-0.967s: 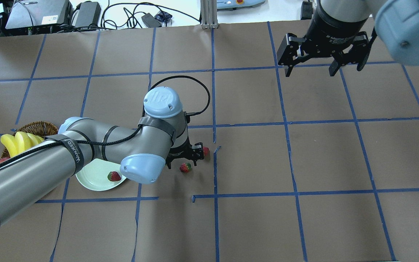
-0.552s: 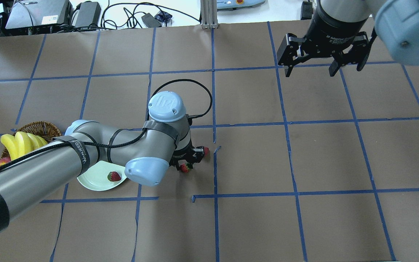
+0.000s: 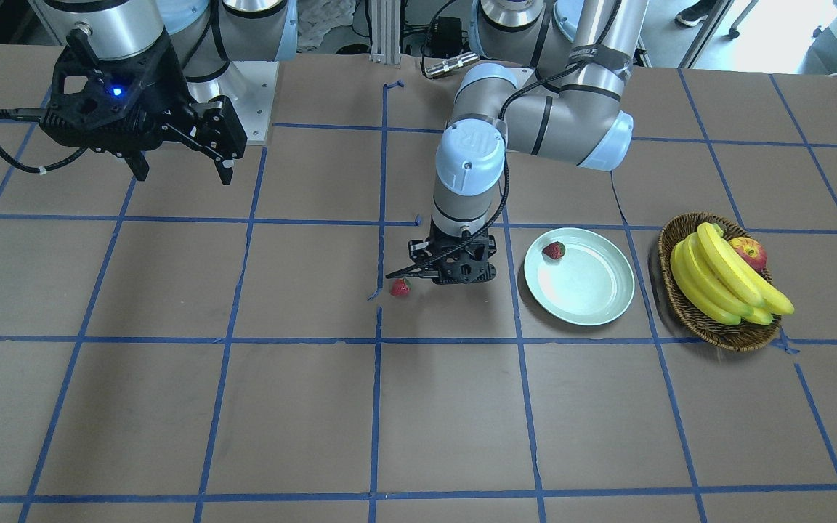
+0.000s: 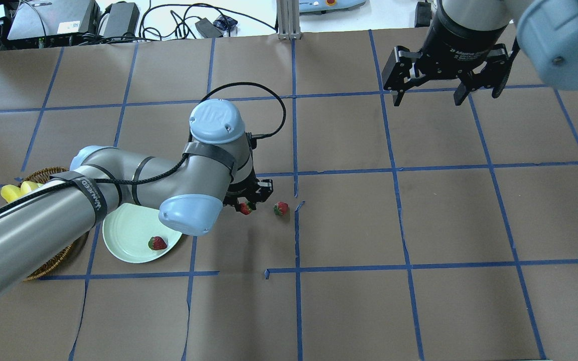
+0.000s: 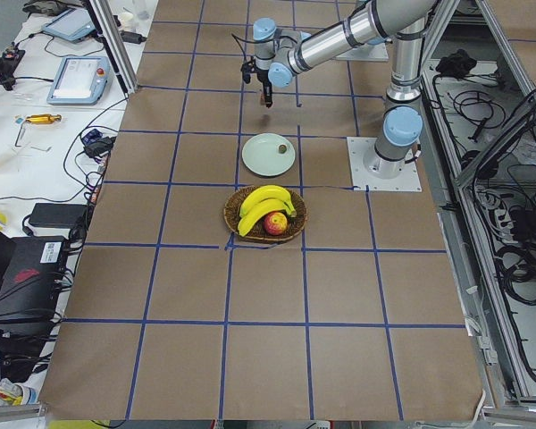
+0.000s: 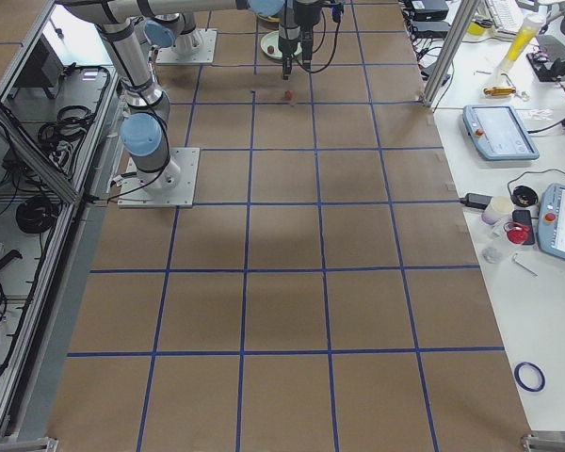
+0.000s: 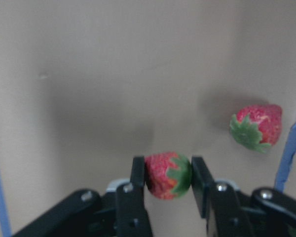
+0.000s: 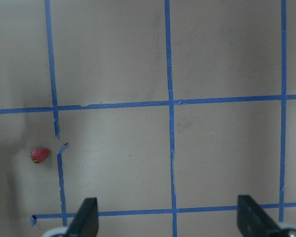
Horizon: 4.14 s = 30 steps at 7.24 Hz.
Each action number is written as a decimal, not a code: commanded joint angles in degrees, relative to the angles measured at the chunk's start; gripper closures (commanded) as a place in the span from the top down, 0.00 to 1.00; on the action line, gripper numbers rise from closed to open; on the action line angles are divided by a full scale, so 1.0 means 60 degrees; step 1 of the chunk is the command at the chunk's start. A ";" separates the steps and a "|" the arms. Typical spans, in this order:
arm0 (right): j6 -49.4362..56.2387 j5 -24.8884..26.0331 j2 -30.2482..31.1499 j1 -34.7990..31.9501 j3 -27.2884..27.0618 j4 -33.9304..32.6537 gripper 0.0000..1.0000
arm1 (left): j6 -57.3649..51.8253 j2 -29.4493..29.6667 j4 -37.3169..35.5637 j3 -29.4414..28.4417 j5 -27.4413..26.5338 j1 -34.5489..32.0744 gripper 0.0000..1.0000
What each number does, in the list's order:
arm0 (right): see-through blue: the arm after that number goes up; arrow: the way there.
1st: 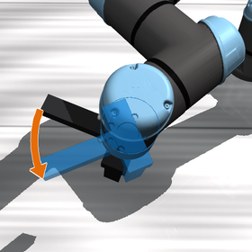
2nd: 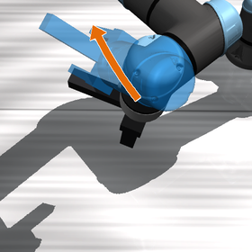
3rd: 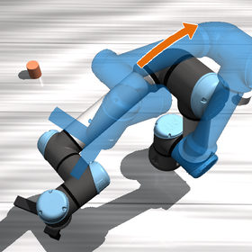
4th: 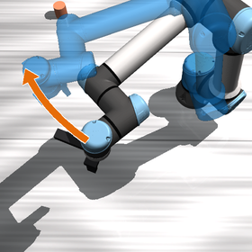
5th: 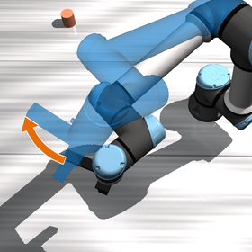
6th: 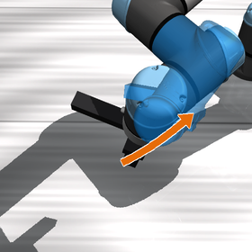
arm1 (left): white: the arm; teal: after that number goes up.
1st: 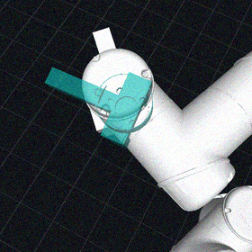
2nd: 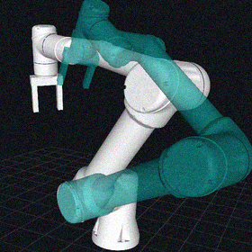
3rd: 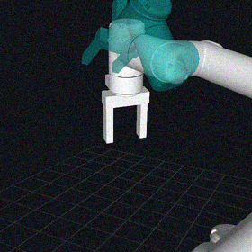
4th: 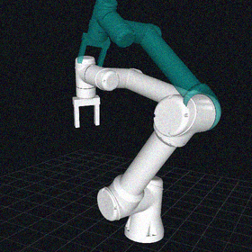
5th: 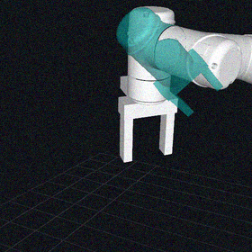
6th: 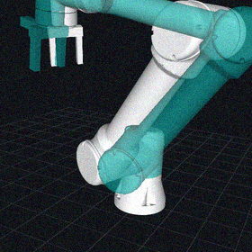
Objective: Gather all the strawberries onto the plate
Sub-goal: 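Place the strawberry on the plate and open the left gripper, then reach the left gripper to the last strawberry and grasp it, then place the strawberry on the plate and open the left gripper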
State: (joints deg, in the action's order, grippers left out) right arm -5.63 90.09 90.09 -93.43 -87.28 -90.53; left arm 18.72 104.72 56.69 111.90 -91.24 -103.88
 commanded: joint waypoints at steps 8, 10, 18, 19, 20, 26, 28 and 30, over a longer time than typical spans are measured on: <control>0.0000 0.0000 0.0000 0.0000 0.0000 0.0000 1.00 | -0.2830 -0.0829 -0.0689 0.1131 -0.0560 0.2396 1.00; 0.0000 0.0000 0.0000 0.0000 0.0000 0.0000 1.00 | 0.0922 -0.0201 -0.0556 0.0029 0.0406 0.0563 0.99; 0.0000 0.0000 0.0000 0.0000 0.0000 0.0014 1.00 | 0.3150 0.1473 -0.2051 -0.0236 0.0499 -0.1437 0.00; 0.0000 0.0000 0.0000 0.0000 0.0000 0.0014 1.00 | 0.2685 0.1226 -0.1818 -0.0368 0.0470 -0.1379 0.00; 0.0000 0.0000 0.0000 0.0000 0.0000 0.0014 1.00 | 0.1607 0.0919 -0.1076 -0.0500 -0.0241 -0.1016 0.00; 0.0000 0.0000 0.0000 0.0000 0.0000 0.0014 1.00 | -0.4918 -0.0901 0.0503 0.1516 -0.1068 0.3947 0.12; 0.0000 0.0000 -0.0015 0.0000 0.0000 0.0014 1.00 | -0.4587 -0.1177 0.0425 0.1536 -0.1024 0.3881 1.00; 0.0000 0.0000 -0.0015 0.0000 0.0000 0.0014 1.00 | -0.3902 -0.2069 0.1717 -0.0196 -0.0531 0.3285 1.00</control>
State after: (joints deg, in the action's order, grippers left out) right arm -5.62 90.09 90.01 -93.43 -87.28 -90.44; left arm -7.49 95.24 61.68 117.08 -96.66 -81.87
